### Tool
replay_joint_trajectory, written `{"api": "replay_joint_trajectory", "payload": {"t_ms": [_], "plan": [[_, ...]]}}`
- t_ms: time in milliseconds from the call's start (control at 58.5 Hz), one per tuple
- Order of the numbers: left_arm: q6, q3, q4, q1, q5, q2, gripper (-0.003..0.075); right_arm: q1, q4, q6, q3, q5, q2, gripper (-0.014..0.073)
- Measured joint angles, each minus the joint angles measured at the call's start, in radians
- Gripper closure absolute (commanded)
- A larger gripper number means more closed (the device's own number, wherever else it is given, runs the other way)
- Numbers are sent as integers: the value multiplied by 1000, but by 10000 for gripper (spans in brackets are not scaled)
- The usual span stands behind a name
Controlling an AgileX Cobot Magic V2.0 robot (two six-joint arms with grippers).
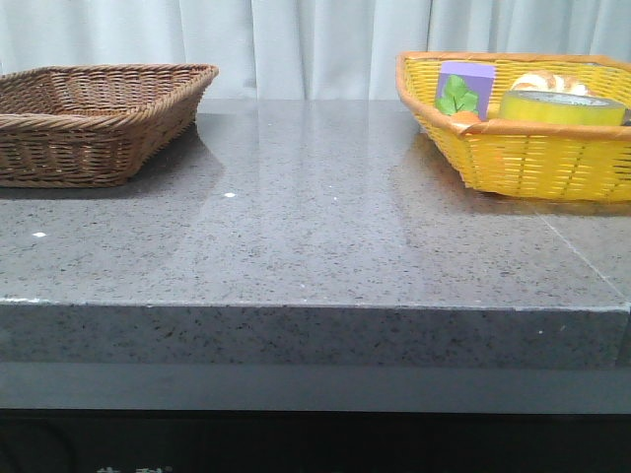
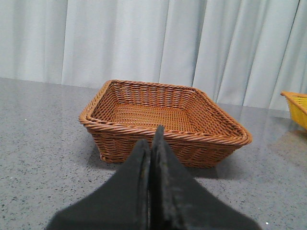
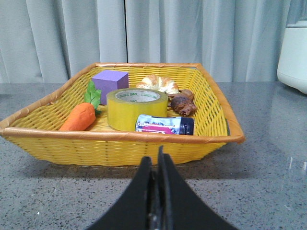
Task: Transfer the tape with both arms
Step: 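Move the right gripper over the yellow basket toward the yellow tape roll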
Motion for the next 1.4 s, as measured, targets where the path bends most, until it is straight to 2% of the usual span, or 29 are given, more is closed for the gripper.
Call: {"api": "replay_joint_trajectory", "payload": {"t_ms": [1095,1215,1403], "plan": [[0,-4,0,0,0,0,741,0,0,0,0,-1,0,709],[0,-50,0,0,36,0,741,0,0,0,-36,51,0,709],[0,-224,1,0,122,0,741,0,0,0,-225,204,0,709]]}}
